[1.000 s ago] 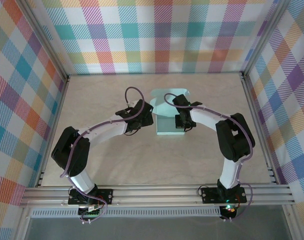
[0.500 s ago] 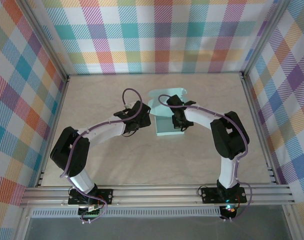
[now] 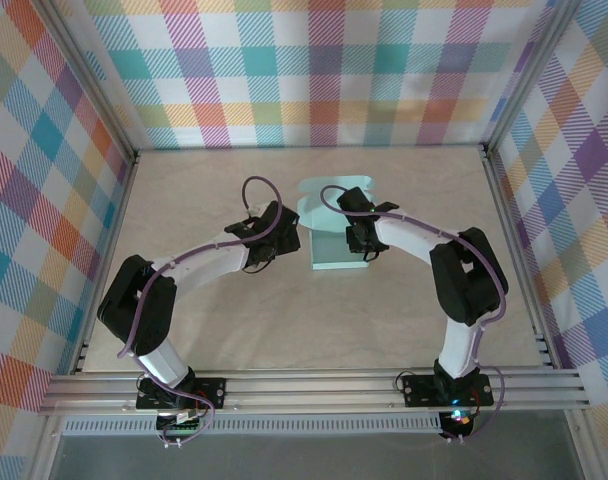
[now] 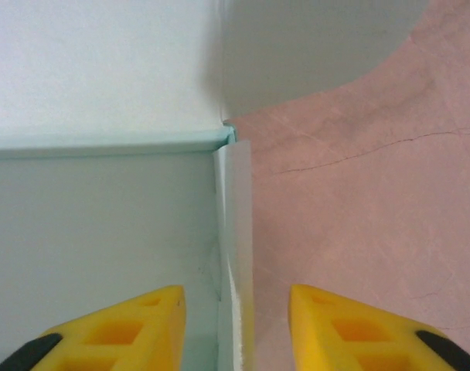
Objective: Fold the paper box
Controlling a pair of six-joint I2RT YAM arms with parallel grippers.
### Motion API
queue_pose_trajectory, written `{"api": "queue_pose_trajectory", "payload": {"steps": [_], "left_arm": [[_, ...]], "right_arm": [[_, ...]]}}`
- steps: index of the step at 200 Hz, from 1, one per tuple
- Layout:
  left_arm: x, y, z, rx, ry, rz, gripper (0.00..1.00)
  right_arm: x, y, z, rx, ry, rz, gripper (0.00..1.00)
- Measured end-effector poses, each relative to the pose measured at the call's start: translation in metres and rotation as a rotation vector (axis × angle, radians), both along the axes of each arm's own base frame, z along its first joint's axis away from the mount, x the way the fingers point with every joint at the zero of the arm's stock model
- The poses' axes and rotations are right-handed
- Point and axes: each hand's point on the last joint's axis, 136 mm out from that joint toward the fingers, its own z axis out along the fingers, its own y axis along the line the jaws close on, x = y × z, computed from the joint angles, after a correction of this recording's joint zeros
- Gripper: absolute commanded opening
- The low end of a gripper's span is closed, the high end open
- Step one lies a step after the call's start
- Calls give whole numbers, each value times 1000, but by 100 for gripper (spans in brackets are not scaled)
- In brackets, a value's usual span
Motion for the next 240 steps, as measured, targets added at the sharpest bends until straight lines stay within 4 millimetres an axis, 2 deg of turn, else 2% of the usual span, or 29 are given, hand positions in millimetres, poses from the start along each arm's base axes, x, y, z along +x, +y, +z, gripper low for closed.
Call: {"api": "queue_pose_trajectory", "payload": {"steps": [26,30,51,72,103,130,148,162,183,198,205,240], "left_arm": [[1,-3,0,-12,-18,-25,93],[1,-4,0,-16,-21,-31,100],[5,-6,7,-39,-52,-65,100],[18,-6,19,-86,-101,-97,100],[40,1,32,-155,-169,-148,100],[67,-15,41,-178,-164,-327,100],[88,-34,49,-182,-181,-482,100],[90,-43,49,-177,-176,-603,100],[88,-58,51,-180,-155,-792,93],[93,-70,53,-176,-147,-904,93],[97,-74,52,-169,-141,-942,89],[111,-81,27,-113,-65,-1049,81]], "right_arm": [[1,2,7,30,-16,15,59],[1,2,9,40,-20,21,60],[1,4,25,114,-43,55,67],[7,-1,46,205,-83,78,74],[19,-20,75,343,-143,96,81],[24,-34,88,412,-170,114,81],[23,-29,90,443,-169,150,80],[17,-24,88,469,-156,174,80],[7,-21,79,487,-123,195,80],[2,-19,73,495,-105,208,80],[0,-18,72,501,-98,212,80],[-11,-14,74,536,-97,238,80]]}}
